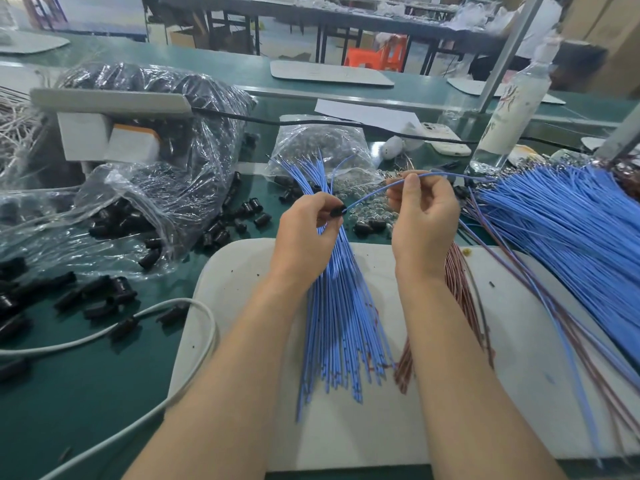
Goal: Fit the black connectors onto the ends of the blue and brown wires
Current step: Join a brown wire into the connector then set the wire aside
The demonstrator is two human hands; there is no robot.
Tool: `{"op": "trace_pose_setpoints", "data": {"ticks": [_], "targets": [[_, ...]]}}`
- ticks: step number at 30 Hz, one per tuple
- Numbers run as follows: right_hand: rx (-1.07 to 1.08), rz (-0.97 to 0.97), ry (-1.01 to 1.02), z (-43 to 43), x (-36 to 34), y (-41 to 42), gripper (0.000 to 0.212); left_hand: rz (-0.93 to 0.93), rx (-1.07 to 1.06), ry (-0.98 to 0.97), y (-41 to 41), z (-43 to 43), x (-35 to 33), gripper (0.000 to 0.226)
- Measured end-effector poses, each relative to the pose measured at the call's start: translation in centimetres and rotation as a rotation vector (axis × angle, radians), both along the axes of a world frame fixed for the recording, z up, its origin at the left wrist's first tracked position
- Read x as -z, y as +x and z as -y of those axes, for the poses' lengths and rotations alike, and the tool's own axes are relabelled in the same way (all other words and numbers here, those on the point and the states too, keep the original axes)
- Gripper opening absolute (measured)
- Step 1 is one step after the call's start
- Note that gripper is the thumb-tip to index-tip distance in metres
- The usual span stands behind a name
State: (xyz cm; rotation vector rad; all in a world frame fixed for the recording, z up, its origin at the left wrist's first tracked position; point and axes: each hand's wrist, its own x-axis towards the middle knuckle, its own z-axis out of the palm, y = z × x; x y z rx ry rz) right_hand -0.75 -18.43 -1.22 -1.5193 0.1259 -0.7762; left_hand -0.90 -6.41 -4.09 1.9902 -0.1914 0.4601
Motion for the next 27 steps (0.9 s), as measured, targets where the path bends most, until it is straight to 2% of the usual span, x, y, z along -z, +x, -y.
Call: {"op": "trace_pose_setpoints", "data": {"ticks": [8, 15, 18, 20, 22, 24, 27], "targets": [[-0.053, 0.0, 0.009, -0.2, 0.2, 0.1, 0.017, -0.003, 0.007, 0.057, -0.4, 0.1, -0.2, 0.017], [-0.283, -0.167, -0.011, -0.8, 0.6, -0.1, 0.022, 0.08, 0.025, 0.077, -0.7, 0.5, -0.5, 0.021], [-0.383, -0.219, -0.015, -1.2, 0.4, -0.4, 0.018, 0.14, 0.01, 0.017, -0.9, 0.8, -1.1, 0.02], [-0.527, -0.255, 0.051, -1.5, 0.2, -0.7, 0.014, 0.124, 0.017, -0.091, -1.1, 1.0, -1.5, 0.014], [-0.653, -0.312, 0.098, -2.0, -0.1, -1.1, 0.02, 0.011, 0.031, -0.323, -1.1, 1.1, -1.9, 0.012], [-0.639, -0.35, -0.039, -2.6, -0.4, -1.6, 0.03, -0.169, 0.073, -0.62, -0.9, 0.7, -2.1, 0.011], [-0.614, -0.295, -0.146, -3.4, -1.0, -2.4, 0.036, -0.464, 0.255, -1.035, -0.7, -0.4, -2.5, 0.024]]}}
